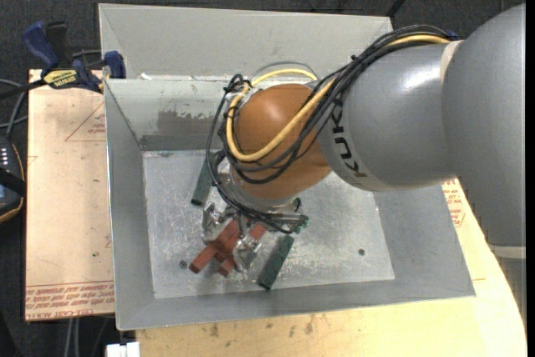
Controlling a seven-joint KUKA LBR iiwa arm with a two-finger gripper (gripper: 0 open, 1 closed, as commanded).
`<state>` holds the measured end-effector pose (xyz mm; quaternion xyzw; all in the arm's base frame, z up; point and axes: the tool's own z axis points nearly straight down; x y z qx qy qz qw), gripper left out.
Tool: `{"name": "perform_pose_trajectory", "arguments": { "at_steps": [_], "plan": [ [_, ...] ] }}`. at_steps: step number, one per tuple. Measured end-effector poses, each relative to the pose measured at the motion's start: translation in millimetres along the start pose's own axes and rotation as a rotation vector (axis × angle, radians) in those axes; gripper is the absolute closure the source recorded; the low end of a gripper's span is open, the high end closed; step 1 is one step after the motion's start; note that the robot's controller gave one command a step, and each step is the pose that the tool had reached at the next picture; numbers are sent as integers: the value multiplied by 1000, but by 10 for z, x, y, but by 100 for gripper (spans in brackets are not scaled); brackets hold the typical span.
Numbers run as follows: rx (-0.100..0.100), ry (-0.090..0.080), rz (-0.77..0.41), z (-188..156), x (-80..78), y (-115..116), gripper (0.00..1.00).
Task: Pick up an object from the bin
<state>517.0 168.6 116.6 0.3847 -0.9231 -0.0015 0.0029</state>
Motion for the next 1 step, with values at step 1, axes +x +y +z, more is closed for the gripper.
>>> {"name": "perform_pose_trajectory", "arguments": {
  "at_steps": [1],
  "plan": [
    [4,-7,1,-183,-15,-8,100]
  ]
}}
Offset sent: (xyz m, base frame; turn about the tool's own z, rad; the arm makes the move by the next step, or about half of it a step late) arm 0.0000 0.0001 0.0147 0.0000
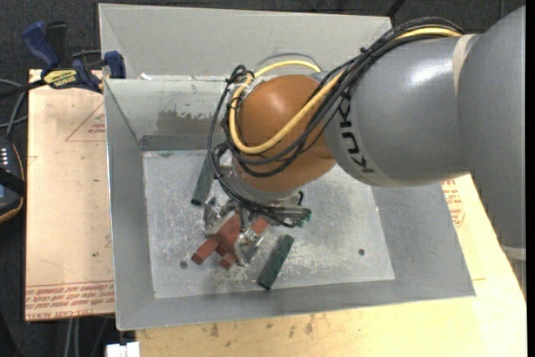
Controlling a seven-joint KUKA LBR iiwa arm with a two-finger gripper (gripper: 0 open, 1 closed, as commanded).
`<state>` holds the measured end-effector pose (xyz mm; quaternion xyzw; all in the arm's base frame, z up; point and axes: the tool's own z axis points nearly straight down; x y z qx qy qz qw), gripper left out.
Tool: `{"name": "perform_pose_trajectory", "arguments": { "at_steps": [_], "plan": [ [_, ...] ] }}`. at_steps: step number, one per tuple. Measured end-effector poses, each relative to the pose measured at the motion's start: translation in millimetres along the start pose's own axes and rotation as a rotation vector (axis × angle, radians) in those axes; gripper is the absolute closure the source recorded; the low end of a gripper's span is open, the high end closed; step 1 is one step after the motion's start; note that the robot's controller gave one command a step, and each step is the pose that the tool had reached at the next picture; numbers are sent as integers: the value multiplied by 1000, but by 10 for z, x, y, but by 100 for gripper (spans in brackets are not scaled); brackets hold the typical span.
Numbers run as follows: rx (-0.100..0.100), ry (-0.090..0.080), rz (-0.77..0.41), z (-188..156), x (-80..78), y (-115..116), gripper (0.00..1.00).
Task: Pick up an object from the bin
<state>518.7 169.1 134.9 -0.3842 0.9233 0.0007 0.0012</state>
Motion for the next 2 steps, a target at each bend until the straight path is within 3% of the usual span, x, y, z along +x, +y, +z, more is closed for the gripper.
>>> {"name": "perform_pose_trajectory", "arguments": {
  "at_steps": [2],
  "plan": [
    [0,0,0,-146,-4,1,100]
  ]
}}
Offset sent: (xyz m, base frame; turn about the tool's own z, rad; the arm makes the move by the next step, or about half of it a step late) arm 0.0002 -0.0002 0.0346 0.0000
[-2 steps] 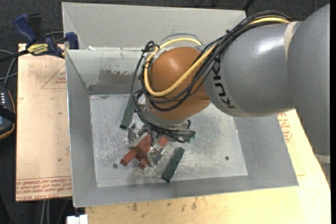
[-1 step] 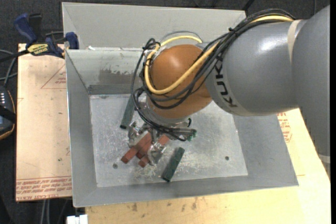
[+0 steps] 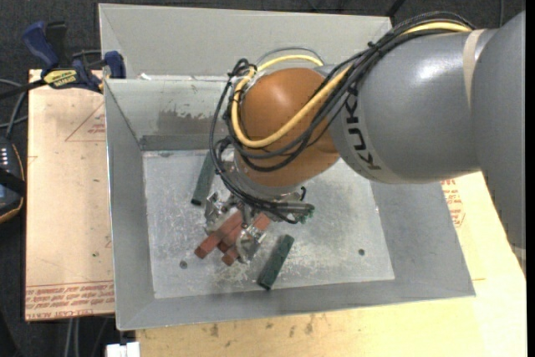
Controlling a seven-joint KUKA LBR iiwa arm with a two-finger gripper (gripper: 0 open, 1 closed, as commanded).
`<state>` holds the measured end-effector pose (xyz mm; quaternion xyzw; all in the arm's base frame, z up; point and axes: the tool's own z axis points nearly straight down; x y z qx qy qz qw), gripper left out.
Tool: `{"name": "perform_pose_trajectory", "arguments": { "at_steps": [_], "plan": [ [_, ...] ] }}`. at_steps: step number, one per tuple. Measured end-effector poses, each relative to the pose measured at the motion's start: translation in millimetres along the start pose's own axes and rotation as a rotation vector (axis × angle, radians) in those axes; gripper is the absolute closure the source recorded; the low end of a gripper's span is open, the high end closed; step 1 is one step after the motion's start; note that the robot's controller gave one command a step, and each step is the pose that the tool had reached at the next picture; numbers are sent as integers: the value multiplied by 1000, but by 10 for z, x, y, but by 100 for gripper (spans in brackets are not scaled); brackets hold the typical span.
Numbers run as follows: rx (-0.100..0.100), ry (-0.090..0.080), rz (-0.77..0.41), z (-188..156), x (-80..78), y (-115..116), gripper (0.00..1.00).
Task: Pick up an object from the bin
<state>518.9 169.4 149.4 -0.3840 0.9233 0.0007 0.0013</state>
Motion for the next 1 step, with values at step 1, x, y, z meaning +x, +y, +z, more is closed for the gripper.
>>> {"name": "perform_pose_trajectory", "arguments": {
  "at_steps": [1],
  "plan": [
    [-3,5,0,-112,7,6,100]
  ]
}}
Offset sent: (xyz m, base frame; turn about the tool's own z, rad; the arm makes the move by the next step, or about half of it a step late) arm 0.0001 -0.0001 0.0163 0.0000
